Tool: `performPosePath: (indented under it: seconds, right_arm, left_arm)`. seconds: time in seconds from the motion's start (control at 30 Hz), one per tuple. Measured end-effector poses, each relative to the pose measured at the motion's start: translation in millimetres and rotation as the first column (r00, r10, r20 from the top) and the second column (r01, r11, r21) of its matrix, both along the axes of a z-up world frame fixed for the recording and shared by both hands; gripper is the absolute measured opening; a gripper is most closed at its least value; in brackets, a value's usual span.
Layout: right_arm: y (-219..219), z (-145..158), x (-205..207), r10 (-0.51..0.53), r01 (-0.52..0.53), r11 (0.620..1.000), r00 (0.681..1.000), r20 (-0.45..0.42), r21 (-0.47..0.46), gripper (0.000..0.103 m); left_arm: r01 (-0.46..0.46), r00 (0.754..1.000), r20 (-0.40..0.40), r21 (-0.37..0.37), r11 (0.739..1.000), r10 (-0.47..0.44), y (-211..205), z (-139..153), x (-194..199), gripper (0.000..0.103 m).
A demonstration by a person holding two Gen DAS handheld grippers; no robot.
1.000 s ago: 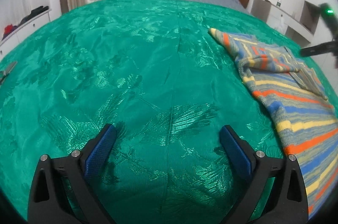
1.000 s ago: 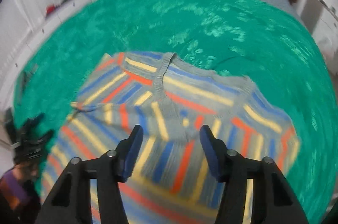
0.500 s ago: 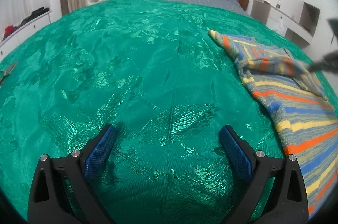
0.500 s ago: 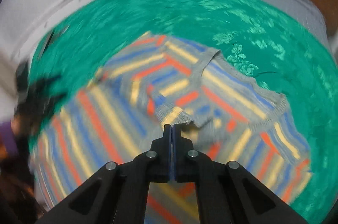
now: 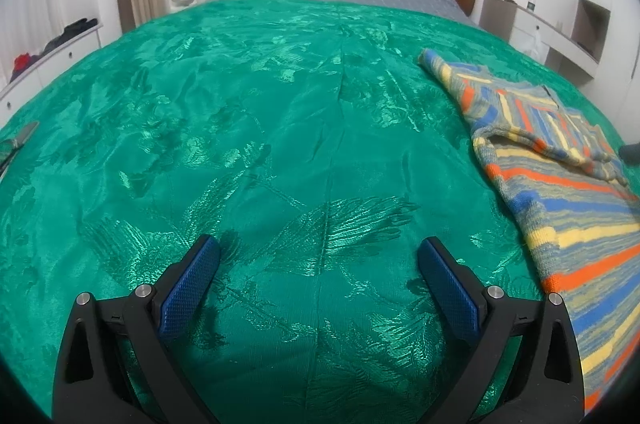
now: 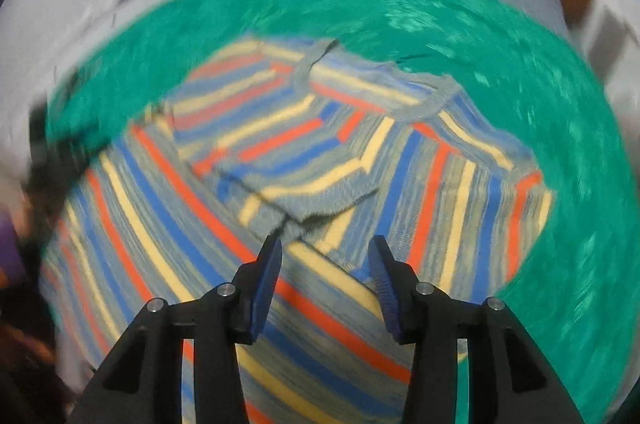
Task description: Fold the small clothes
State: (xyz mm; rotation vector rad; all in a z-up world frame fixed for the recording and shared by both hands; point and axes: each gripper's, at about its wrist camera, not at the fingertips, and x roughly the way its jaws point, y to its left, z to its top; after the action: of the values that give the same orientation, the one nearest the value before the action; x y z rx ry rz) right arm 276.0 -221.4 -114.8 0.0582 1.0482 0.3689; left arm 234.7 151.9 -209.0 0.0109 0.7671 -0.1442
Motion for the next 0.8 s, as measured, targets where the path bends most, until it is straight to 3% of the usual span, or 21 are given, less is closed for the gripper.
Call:
performPosePath:
  seconds: [0.1,0.17,0.27,0.3,0.33,0.47,0.53,0.67,0.73,0.8]
  right_arm:
    - [-20,-15,28,-0.173,0.197,0.967,0.973,-0.151,0.159,0.044]
    - [-25,-26,45,-0.239,0.278,0.943,0.948,-0.209,0.183,0.043]
    - [-22,-35,57,-0.261,0.305,0.936,0.936,-0.234,0.176,0.038]
    - [-21,-37,59,-0.270,0.313,0.936,0.933,-0.239,0.161,0.016]
    - [-19,-32,60,-0.287,0.320,0.938,0.932,-0.220,0.133,0.003]
    - [-18,8,60,-0.300,0.301,0.948,0.954,-0.022,0.104,0.003]
    - [-18,14,69,-0.301,0.299,0.953,0.953,0.035,0.053,0.003]
    - [-23,-10,77,-0.307,0.311,0.949,0.949,-0.073,0.052,0.004]
    - [-36,-7,62,-0.348,0.354,0.926,0.935,-0.067,0.130,0.009]
    - [-49,-4,40,-0.396,0.412,0.882,0.911,-0.115,0.230,0.011]
  left_arm:
    - [0.000,1.000,0.000,0.000,1.000,0.000,0,0,0,0.101]
    - [0.000,1.000,0.000,0.000,1.000,0.000,0,0,0,0.101]
    - [0.002,1.000,0.001,-0.003,1.000,-0.002,1,0,0,0.101]
    - [0.002,1.000,0.001,-0.007,1.000,-0.002,1,0,0,0.101]
    - [0.003,1.000,0.001,-0.010,1.000,-0.003,2,0,0,0.101]
    - [0.002,1.000,0.005,-0.012,1.000,-0.002,3,0,0,0.101]
    - [0.002,1.000,0.006,-0.012,1.000,-0.002,3,0,0,0.101]
    - [0.000,1.000,0.005,-0.009,1.000,0.000,3,0,0,0.101]
    - [0.000,1.000,0.006,-0.009,1.000,0.000,3,0,0,0.101]
    - [0.000,1.000,0.006,-0.009,1.000,0.000,3,0,0,0.101]
